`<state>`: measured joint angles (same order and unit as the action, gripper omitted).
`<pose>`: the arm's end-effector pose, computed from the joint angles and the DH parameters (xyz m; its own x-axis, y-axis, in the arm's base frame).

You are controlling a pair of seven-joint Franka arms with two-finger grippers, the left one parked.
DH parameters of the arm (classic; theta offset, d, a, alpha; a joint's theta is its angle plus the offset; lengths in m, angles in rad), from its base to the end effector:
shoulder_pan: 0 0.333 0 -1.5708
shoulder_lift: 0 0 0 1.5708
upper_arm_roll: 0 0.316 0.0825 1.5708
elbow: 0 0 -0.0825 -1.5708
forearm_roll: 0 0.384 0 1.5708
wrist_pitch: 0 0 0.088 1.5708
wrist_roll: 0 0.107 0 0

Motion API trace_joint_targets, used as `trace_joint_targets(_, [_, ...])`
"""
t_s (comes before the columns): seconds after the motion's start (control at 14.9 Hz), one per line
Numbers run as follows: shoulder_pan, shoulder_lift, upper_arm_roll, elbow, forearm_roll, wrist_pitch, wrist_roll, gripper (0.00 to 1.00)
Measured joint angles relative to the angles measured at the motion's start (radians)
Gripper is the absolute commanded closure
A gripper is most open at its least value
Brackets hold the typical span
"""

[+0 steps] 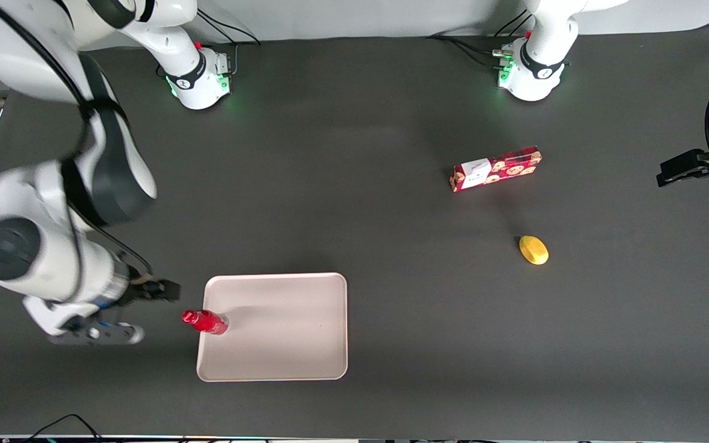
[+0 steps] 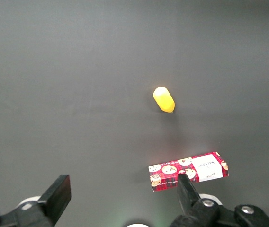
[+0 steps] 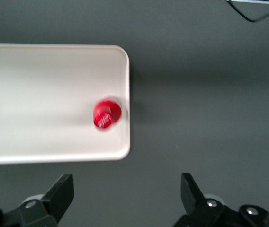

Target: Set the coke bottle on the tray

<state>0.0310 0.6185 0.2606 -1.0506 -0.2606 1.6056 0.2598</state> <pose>0.7102 0.1261 0.4840 0.9999 0.0028 -0.0169 0.0048 -0.9930 0.1179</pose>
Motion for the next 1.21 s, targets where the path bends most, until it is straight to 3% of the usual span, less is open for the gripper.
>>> trace_joint_targets(0.2, [-0.019,-0.15,-0.067,-0.014,0.092,-0.179,-0.102,0.0])
trace_joint_targets(0.4, [-0.023,-0.291,-0.175,-0.153,0.178,-0.174,-0.185,0.0])
trace_joint_targets(0.81, [-0.021,-0.586,-0.273,-0.6,0.205,0.028,-0.235,0.0])
trace_joint_targets(1.21, [-0.017,-0.633,-0.318,-0.666,0.26,0.049,-0.247,0.0])
